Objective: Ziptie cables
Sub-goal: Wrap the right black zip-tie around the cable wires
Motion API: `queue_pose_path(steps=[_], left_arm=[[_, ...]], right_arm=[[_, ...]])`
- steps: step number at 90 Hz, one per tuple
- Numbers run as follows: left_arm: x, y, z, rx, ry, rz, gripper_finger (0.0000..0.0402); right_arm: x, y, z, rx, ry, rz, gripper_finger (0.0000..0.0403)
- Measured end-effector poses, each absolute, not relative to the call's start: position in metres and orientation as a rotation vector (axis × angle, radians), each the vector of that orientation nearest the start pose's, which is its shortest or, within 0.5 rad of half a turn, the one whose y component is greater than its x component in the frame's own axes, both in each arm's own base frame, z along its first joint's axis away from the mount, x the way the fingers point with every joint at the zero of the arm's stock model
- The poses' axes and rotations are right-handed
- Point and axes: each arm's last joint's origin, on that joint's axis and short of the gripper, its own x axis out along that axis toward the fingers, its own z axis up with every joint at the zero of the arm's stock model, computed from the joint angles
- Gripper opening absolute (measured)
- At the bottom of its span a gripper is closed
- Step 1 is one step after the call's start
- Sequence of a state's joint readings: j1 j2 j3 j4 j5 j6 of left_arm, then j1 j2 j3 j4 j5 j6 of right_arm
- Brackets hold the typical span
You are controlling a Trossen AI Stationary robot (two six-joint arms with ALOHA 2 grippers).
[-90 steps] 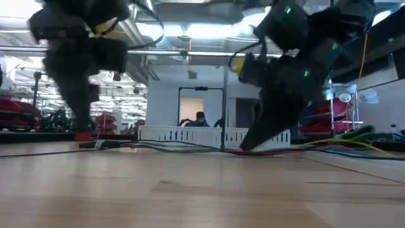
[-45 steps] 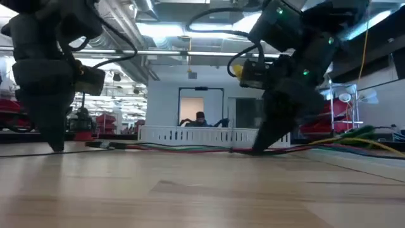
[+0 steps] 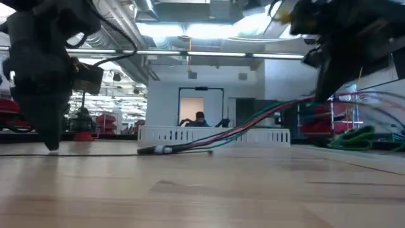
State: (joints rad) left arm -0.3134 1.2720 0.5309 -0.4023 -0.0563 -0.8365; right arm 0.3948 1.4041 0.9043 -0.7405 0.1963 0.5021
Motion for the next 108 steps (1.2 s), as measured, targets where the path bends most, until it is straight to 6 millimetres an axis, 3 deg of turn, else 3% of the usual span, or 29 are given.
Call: queue_pose_path(steps=[25, 49, 62, 81, 97, 108], left_arm=[[0.211, -0.065, 0.157, -0.592, 0.994, 0.119, 0.0027], [0.227, -0.061, 0.171, -0.648, 0.811, 0.019, 0.0121], [0.234, -0.066, 0.173, -0.579, 0.760, -0.018, 0.0159], [0.264, -0.085, 0.162, -0.431, 0.850, 0.010, 0.0140], [0.281, -0.095, 0.137, -0.287, 1.052, 0.141, 0.0111], [0.290, -0.097, 0.126, -0.276, 1.073, 0.191, 0.0097]], right_arm=[[0.215, 0.094, 0.184, 0.169, 1.243, -0.239, 0.0035], [0.215, 0.094, 0.186, 0.155, 1.236, -0.223, 0.0152], [0.217, 0.094, 0.194, 0.099, 1.189, -0.192, 0.0198], [0.221, 0.095, 0.196, 0.047, 1.132, -0.172, 0.0211], [0.224, 0.096, 0.198, 0.042, 1.101, -0.146, 0.0211], [0.225, 0.096, 0.198, 0.033, 1.097, -0.138, 0.0211]])
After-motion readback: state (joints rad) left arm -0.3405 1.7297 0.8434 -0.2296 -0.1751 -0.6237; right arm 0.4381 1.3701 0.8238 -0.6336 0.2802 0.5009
